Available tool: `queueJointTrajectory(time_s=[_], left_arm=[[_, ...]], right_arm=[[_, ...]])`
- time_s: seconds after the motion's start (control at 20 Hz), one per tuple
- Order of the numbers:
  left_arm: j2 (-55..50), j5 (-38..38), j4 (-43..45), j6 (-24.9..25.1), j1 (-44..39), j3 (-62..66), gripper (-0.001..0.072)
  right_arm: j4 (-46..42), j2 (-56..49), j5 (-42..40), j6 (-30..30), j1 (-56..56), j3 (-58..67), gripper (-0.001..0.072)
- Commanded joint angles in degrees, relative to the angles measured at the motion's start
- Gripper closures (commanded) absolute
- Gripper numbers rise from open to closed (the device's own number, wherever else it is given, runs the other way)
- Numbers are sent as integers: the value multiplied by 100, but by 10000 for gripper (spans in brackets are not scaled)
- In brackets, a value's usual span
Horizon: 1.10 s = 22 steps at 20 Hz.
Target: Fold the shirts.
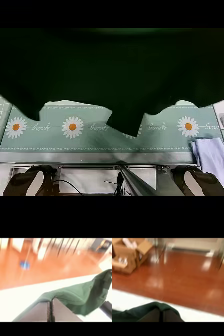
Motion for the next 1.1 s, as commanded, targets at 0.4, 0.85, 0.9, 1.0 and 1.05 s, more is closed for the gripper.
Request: queueJointTrajectory(time_s=[0.4,0.85,0.9,1.0,1.05], left_arm=[[203,-892,361,-1681,42,2896,681],[201,-3051,1690,-1427,42,1139,681],[177,-3012,1810,-1209,42,592,681],[92,-2693,2063,-774,42,-549,681],[17,-2406,2109,-564,42,-1102,681]], right_arm=[[-992,85,195,647,9,2726,684],[-87,-1169,2507,645,13,1585,684],[122,-1484,2470,645,13,1316,684],[-66,-2223,2262,647,282,968,684],[-304,-2647,2188,647,551,920,684]])
